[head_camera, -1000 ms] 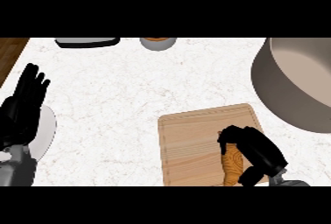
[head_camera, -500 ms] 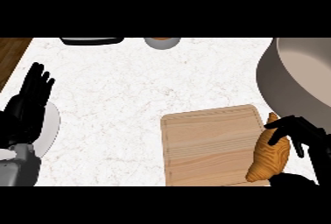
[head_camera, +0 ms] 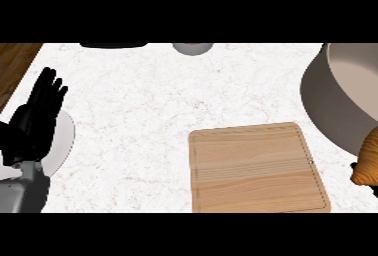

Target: Pick the croissant from the cutting board and place it in the pot

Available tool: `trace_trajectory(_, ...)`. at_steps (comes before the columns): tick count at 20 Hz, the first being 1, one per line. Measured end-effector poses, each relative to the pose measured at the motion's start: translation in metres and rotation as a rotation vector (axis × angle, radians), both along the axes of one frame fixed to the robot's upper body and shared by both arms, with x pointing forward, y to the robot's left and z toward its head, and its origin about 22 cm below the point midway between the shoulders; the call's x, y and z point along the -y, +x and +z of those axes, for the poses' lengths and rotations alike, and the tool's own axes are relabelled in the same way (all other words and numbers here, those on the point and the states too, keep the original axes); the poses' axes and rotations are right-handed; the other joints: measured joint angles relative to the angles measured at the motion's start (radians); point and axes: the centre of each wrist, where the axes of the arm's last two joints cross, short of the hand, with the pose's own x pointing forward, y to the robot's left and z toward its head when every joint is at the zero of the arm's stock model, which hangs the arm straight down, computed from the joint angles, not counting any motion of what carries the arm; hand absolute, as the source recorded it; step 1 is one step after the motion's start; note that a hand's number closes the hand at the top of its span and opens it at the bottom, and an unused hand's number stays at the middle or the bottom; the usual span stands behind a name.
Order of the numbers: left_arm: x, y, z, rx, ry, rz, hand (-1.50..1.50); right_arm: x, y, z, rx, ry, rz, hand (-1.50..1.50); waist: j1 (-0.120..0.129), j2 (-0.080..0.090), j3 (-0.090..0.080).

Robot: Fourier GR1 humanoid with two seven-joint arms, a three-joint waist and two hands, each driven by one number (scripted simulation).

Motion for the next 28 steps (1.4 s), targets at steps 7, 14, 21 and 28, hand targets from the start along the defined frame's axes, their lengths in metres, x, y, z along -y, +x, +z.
trace_trajectory(7, 0.004, 0.004, 0.0, 0.004, -0.008, -0.005, 0.0, 0.051, 0.043, -0.004, -0.026, 0.063, -0.047, 1.5, 0.009, 0.002, 0.0)
trace_trajectory(14, 0.01, 0.007, -0.002, 0.012, 0.0, -0.017, 0.0, 0.085, 0.078, -0.011, -0.003, -0.01, -0.14, 1.5, 0.024, 0.008, 0.001)
trace_trajectory(21, 0.011, 0.012, -0.002, 0.012, -0.003, -0.034, 0.0, 0.108, 0.11, -0.047, -0.003, -0.241, -0.297, 1.5, 0.037, 0.012, 0.001)
trace_trajectory(28, 0.012, 0.014, 0.005, 0.012, -0.004, -0.042, 0.0, 0.129, 0.139, -0.069, -0.077, -0.26, -0.301, -1.5, 0.038, 0.005, -0.015)
